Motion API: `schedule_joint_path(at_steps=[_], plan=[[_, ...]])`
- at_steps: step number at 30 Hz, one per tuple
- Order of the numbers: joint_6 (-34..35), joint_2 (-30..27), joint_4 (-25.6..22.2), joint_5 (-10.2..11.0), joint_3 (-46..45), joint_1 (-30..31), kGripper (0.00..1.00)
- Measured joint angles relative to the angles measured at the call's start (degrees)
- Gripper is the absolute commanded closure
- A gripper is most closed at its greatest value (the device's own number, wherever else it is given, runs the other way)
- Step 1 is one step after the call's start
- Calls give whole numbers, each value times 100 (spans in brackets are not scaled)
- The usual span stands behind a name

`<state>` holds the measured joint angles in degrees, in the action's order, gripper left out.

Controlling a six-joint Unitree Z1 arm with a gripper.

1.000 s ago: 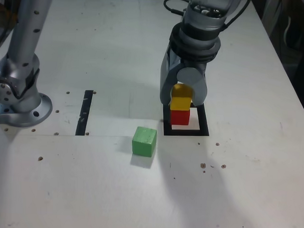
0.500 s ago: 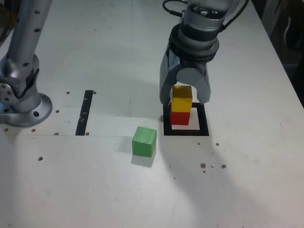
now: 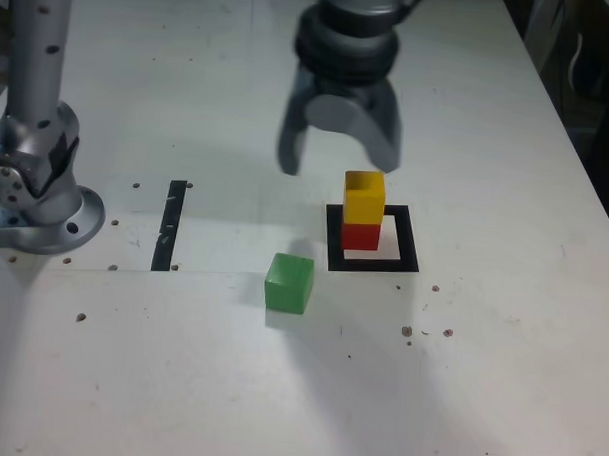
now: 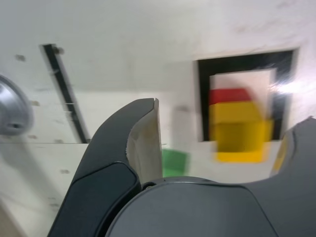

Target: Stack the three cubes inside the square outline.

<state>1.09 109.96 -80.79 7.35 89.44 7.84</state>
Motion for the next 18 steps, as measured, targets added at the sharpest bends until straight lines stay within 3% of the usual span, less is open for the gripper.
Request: schedule_joint_path(at_steps=[6, 12, 18], plan=[[-49, -106, -165, -180, -159, 636, 1], [421, -79, -9, -343, -405, 1461, 1], [798, -56, 102, -643, -793, 1731, 1]])
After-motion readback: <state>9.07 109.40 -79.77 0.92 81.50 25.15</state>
